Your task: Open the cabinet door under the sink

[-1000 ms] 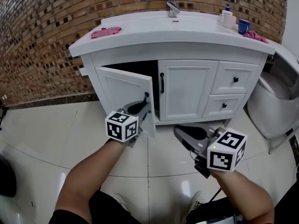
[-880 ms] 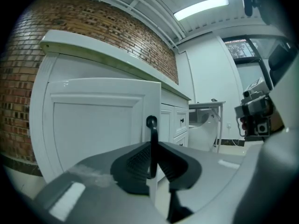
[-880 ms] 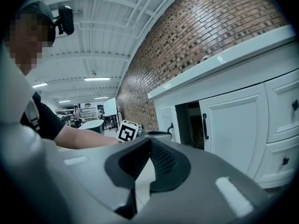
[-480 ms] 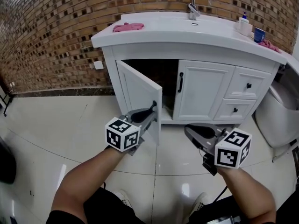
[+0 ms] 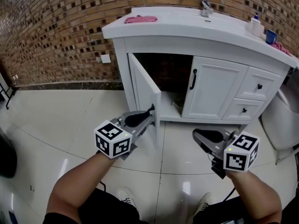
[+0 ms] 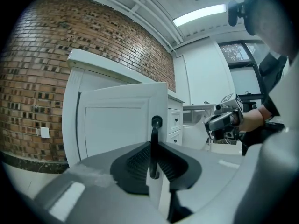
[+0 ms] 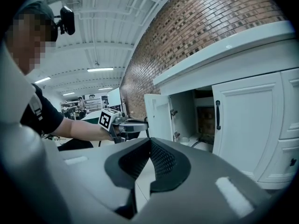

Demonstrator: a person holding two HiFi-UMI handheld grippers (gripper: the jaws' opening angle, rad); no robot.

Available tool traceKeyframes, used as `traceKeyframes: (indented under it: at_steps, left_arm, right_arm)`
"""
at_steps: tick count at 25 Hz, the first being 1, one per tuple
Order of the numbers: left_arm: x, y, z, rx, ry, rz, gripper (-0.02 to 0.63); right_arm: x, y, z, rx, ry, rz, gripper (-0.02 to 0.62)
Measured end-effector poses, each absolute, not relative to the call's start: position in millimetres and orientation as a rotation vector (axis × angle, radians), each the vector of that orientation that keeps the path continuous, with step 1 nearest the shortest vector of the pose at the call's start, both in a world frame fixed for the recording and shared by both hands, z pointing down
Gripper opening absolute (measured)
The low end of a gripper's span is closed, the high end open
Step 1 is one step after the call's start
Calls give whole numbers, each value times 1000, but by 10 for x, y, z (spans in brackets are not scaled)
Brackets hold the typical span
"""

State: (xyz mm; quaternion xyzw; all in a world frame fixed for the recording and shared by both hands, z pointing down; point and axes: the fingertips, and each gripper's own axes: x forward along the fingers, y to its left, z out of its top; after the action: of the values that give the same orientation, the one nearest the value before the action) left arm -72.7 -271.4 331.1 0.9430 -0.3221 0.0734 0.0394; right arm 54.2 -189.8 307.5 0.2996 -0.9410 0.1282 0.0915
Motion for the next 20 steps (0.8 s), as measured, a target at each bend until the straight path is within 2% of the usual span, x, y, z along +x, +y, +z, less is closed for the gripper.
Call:
traceKeyframes:
  at_steps: [20]
  left_arm:
    - [-1946, -2633, 3285, 2779, -1273, 260, 34]
  right_arm:
    - [405, -1774, 3103, 852, -2783, 345, 8]
